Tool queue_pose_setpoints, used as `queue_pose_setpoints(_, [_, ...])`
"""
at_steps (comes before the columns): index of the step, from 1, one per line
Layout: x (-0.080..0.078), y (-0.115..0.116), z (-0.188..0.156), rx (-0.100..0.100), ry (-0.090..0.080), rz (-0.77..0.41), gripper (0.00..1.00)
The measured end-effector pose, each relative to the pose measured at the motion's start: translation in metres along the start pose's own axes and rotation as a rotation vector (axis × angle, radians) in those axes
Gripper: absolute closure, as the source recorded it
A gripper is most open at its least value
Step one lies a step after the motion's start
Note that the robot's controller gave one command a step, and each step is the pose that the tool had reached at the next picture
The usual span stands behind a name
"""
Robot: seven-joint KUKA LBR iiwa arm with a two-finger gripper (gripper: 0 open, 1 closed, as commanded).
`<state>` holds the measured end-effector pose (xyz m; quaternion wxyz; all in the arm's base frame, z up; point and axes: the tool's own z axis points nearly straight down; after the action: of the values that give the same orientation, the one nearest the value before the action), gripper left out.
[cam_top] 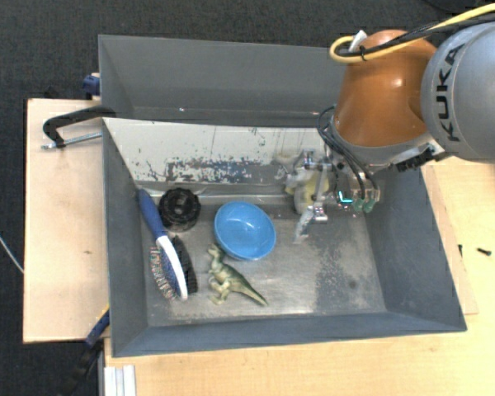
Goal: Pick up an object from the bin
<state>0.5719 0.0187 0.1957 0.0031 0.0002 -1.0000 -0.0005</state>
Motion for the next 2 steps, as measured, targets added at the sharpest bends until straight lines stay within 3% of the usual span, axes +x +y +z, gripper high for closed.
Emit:
queue_pose_setpoints(1, [0.014, 0.0533, 0.1123, -0.001, 0.0, -0.031, 0.0])
queue_pose_setpoints(2, [0.0121, 0.0554, 0.1064, -0.006, -0.006, -0.032, 1.0])
